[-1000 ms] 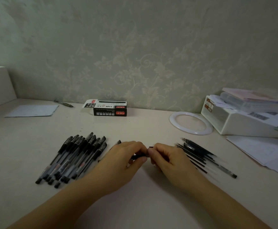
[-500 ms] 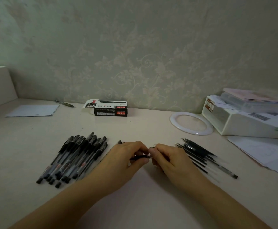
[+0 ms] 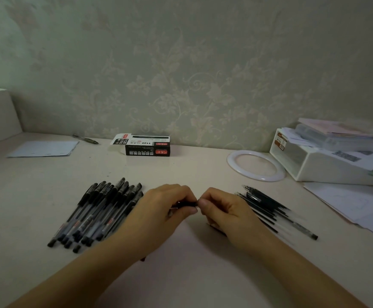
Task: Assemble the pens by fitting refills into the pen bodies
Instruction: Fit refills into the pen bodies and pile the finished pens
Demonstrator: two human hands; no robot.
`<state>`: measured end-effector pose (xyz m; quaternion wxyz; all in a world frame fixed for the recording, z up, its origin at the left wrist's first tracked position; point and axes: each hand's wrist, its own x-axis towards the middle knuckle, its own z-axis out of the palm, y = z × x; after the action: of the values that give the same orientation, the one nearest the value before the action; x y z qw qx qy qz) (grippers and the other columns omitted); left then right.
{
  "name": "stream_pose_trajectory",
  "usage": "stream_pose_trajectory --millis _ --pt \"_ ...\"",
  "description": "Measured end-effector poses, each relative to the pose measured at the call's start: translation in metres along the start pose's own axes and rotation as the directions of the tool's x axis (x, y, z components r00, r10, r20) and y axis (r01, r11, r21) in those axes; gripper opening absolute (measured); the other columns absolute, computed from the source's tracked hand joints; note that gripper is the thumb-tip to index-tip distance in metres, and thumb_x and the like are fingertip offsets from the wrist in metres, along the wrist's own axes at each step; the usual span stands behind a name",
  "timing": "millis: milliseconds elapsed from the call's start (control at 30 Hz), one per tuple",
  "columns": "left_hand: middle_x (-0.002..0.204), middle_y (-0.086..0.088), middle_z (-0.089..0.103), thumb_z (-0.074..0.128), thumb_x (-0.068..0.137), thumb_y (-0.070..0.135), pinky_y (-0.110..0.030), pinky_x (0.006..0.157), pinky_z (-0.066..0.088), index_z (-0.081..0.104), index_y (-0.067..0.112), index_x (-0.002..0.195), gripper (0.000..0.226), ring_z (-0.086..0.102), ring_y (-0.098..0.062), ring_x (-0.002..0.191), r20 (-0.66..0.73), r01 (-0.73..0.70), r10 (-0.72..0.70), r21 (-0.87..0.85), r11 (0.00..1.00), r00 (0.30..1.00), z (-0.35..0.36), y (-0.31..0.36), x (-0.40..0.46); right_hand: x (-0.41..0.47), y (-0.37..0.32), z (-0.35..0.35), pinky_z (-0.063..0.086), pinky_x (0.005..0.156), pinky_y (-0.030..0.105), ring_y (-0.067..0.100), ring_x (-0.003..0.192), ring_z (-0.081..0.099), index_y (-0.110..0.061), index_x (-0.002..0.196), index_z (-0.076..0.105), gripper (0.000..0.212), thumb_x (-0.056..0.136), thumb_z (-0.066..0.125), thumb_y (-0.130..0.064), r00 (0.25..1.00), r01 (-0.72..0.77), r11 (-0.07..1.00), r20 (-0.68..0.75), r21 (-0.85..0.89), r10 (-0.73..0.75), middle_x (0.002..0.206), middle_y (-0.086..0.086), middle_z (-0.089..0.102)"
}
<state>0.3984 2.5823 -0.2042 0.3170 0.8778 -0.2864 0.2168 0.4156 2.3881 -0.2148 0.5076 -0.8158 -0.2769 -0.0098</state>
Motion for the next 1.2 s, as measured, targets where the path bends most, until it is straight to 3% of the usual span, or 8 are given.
stream_pose_trajectory --millis 133,233,333,500,733,900,967,1200 --pt "0.081 0.014 0.063 0.067 0.088 0.026 -0.016 0.067 0.046 0.066 0.023 0.089 0.003 0.059 -0.005 0.078 -0.027 0.029 -0.03 -0.015 0.999 0.999 0.001 -0.001 0.0 0.001 0.001 0.004 0.044 0.056 0.018 0.004 0.058 0.054 -0.03 0.08 0.065 0.029 0.097 0.049 -0.047 0.998 -0.016 0.998 -0.062 -0.069 0.012 0.069 -0.009 0.065" --pt "0.081 0.015 0.063 0.063 0.09 0.029 -0.014 0.067 0.045 0.065 0.024 0.091 0.005 0.058 -0.004 0.077 -0.071 0.078 -0.077 0.007 0.997 0.995 0.002 -0.005 -0.001 0.003 0.008 0.001 0.044 0.066 0.015 0.004 0.076 0.059 -0.032 0.086 0.067 0.031 0.096 0.043 -0.051 0.972 -0.039 0.964 -0.232 -0.264 -0.024 0.083 -0.012 0.067" --pt "0.077 0.02 0.06 0.061 0.092 0.028 -0.005 0.066 0.04 0.065 0.026 0.093 0.005 0.057 0.003 0.078 -0.124 0.14 -0.14 -0.003 0.99 0.982 0.003 -0.008 -0.002 0.007 0.018 -0.008 0.041 0.082 0.023 0.008 0.097 0.053 -0.026 0.111 0.066 0.021 0.097 0.054 -0.037 0.932 -0.125 0.796 -0.344 -0.592 -0.11 0.11 -0.012 0.062" --pt "0.075 0.02 0.059 0.059 0.093 0.03 -0.006 0.062 0.038 0.066 0.027 0.094 0.008 0.056 0.003 0.073 -0.119 0.203 -0.201 0.0 0.979 0.972 0.004 -0.011 -0.001 0.014 0.029 -0.009 0.031 0.098 0.032 0.018 0.125 0.036 -0.035 0.139 0.046 0.04 0.1 0.044 -0.043 0.967 -0.24 0.543 -0.249 -0.804 0.06 0.147 -0.011 0.037" --pt "0.081 0.016 0.064 0.06 0.092 0.031 -0.011 0.066 0.044 0.068 0.027 0.095 0.01 0.058 -0.001 0.076 -0.059 0.207 -0.206 0.02 0.978 0.977 0.004 -0.014 -0.003 0.017 0.027 -0.008 0.025 0.083 0.03 0.014 0.11 0.044 -0.035 0.112 0.064 0.02 0.099 0.049 -0.036 0.975 -0.181 0.555 -0.221 -0.812 -0.006 0.123 -0.018 0.053" --pt "0.087 0.015 0.066 0.06 0.091 0.031 -0.016 0.073 0.048 0.068 0.027 0.097 0.01 0.059 0.0 0.081 -0.043 0.213 -0.212 0.029 0.977 0.976 0.003 -0.016 -0.003 0.01 0.018 -0.011 0.038 0.077 0.021 0.009 0.09 0.052 -0.027 0.102 0.065 0.013 0.099 0.053 -0.024 0.97 -0.049 0.824 -0.223 -0.565 -0.095 0.096 -0.017 0.062" --pt "0.089 0.016 0.065 0.06 0.091 0.031 -0.01 0.072 0.046 0.068 0.028 0.097 0.01 0.058 0.002 0.082 -0.035 0.21 -0.209 0.034 0.977 0.977 0.004 -0.017 -0.003 0.008 0.013 -0.011 0.04 0.077 0.018 0.004 0.089 0.053 -0.027 0.102 0.066 0.013 0.098 0.054 -0.023 0.973 -0.003 0.873 -0.203 -0.487 -0.11 0.095 -0.019 0.063" --pt "0.082 0.017 0.06 0.063 0.09 0.034 -0.006 0.069 0.04 0.068 0.03 0.098 0.01 0.056 0.003 0.08 0.015 0.162 -0.163 0.032 0.986 0.987 0.006 -0.015 -0.003 0.006 0.001 -0.002 0.042 0.077 0.017 0.004 0.088 0.054 -0.02 0.105 0.069 0.014 0.098 0.057 -0.019 0.984 0.141 0.879 -0.033 -0.456 -0.175 0.093 -0.012 0.062"
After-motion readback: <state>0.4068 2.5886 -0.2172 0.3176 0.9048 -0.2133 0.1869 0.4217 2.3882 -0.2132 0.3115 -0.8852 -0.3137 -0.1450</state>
